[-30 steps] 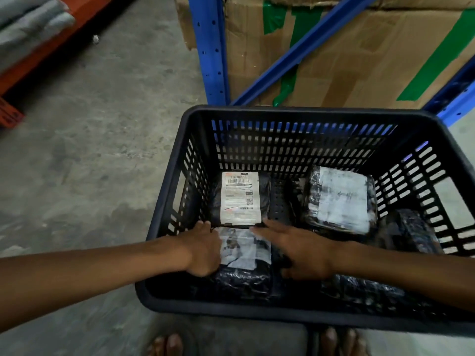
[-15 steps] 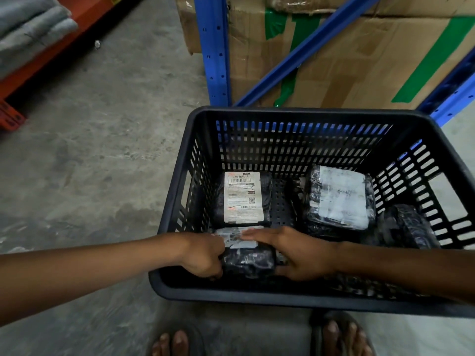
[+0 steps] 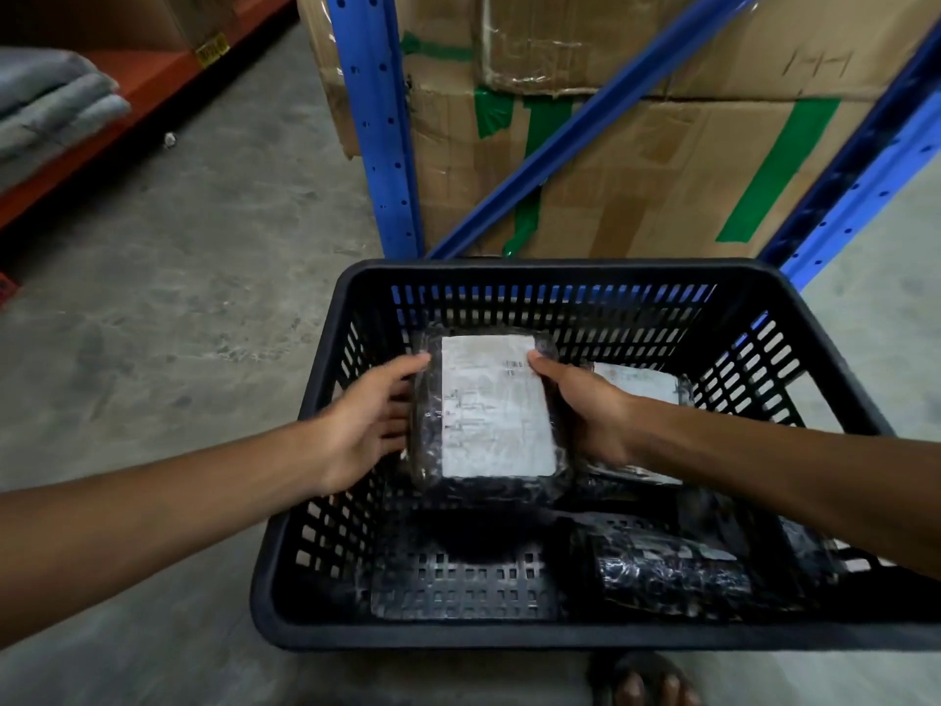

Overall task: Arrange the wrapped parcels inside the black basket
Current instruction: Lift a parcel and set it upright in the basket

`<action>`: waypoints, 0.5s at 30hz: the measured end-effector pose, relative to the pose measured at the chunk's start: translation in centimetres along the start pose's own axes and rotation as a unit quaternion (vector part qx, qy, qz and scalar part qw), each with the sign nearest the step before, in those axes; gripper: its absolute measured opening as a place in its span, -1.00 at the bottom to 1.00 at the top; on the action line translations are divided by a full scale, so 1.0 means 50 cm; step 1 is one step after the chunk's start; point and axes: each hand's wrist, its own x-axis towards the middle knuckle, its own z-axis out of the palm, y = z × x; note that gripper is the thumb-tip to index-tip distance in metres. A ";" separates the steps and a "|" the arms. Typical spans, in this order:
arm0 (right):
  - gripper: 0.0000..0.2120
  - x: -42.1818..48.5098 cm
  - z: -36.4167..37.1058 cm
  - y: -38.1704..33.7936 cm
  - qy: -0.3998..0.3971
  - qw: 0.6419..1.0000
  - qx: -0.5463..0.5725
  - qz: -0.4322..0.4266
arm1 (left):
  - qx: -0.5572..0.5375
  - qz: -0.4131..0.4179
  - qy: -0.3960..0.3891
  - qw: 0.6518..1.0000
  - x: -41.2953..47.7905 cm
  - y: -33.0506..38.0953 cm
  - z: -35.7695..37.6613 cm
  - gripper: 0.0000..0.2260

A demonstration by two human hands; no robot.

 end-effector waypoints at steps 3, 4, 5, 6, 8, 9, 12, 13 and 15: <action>-0.58 0.029 0.040 0.000 -0.001 1.000 -0.006 0.003 | 0.085 0.008 0.060 0.995 0.043 0.005 0.012 -0.62; -0.59 0.036 0.053 0.000 -0.016 0.999 -0.028 -0.002 | 0.089 -0.005 0.075 0.993 0.059 0.005 0.013 -0.58; -0.62 0.043 0.062 -0.001 -0.029 0.998 -0.057 -0.007 | 0.091 -0.018 0.090 0.992 0.075 0.003 0.013 -0.58; -0.65 0.051 0.071 -0.003 -0.035 0.996 -0.078 -0.016 | 0.094 -0.027 0.105 0.990 0.082 0.004 0.017 -0.60; -0.68 0.065 0.080 -0.009 -0.027 0.995 -0.094 -0.025 | 0.103 -0.029 0.124 0.987 0.103 0.003 0.025 -0.66; -0.68 0.078 0.083 -0.008 -0.030 0.995 -0.092 -0.021 | 0.112 -0.027 0.132 0.984 0.117 0.001 0.028 -0.68; -0.43 0.128 0.096 0.022 -0.037 0.989 -0.143 -0.011 | 0.158 -0.027 0.149 0.976 0.149 -0.004 0.033 -0.68; -0.21 0.148 0.100 0.037 -0.022 0.981 -0.194 0.000 | 0.184 -0.031 0.154 0.970 0.160 -0.008 0.034 -0.66; -0.02 0.163 0.106 0.058 0.035 0.946 -0.323 0.012 | 0.242 -0.041 0.171 0.954 0.172 -0.016 0.040 -0.60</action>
